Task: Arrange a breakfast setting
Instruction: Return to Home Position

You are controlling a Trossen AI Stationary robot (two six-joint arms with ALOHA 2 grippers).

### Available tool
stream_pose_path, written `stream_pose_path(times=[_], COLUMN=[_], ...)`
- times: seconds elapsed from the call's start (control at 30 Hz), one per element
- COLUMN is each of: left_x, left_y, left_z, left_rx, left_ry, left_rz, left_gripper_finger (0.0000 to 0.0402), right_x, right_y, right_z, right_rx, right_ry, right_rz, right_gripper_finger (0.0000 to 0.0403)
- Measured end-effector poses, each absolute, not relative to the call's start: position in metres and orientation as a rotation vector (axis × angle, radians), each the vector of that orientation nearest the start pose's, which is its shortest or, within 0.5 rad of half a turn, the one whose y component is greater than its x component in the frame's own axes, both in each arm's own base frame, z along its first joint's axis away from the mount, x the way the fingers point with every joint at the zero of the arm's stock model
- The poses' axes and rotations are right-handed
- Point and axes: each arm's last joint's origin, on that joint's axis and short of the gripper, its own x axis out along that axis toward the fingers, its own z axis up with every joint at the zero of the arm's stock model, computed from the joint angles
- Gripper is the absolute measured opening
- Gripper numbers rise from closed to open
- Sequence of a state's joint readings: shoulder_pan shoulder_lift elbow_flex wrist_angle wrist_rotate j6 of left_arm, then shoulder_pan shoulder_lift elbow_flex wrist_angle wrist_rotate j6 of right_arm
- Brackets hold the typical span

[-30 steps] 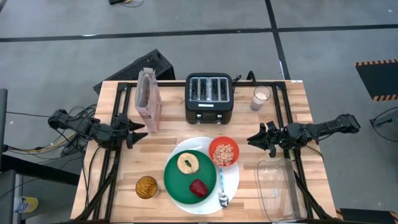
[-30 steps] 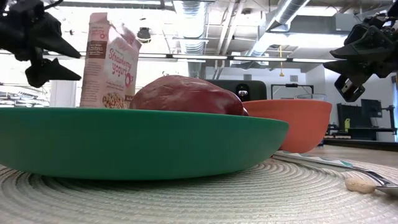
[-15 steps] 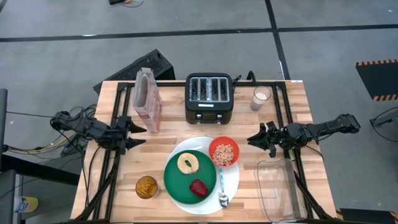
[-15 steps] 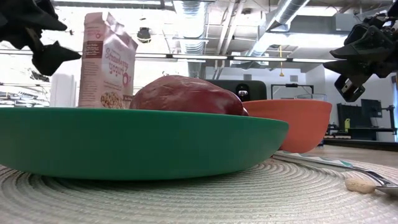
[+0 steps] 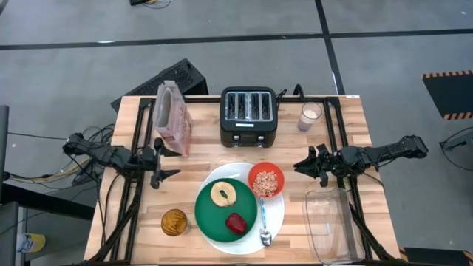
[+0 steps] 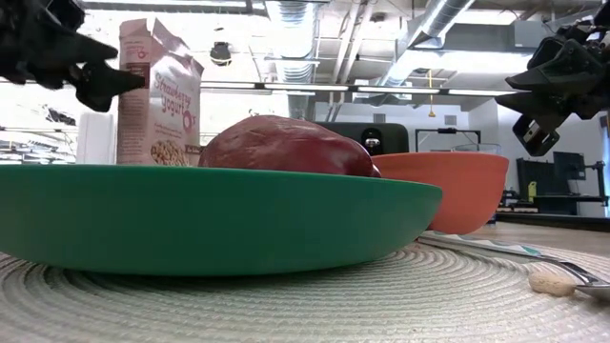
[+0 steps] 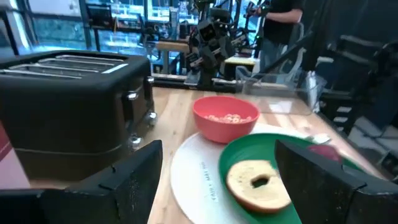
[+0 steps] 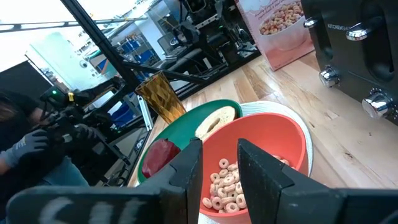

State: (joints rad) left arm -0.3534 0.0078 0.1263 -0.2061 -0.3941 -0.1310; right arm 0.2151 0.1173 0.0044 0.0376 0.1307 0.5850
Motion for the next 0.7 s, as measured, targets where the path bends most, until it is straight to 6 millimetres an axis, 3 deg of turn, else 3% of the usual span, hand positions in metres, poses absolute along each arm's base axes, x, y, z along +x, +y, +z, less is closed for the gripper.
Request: stream_pose_path(times=[0.1,0.37,0.7], left_x=[0.0888,0.0913,0.0911], left_y=[-0.0205,-0.0216,-0.0254], left_z=[0.1753,0.1776,0.1728], left_rx=[-0.055,0.096,-0.004], left_ry=[0.065,0.012,0.058], left_rz=[0.056,0.051,-0.083], left_gripper_finger=[0.0294,0.0294,0.0294], right_x=[0.1026,0.1026,0.1026], right_y=[0.0186,0.0186,0.0186], right_z=[0.1591,0.1591,0.1593], right_rx=[0.571,0.571,0.571], right_ry=[0.097,0.097,0.096], right_rz=[0.06,0.06,0.06], right_gripper_finger=[0.0123,0.0123,0.0123])
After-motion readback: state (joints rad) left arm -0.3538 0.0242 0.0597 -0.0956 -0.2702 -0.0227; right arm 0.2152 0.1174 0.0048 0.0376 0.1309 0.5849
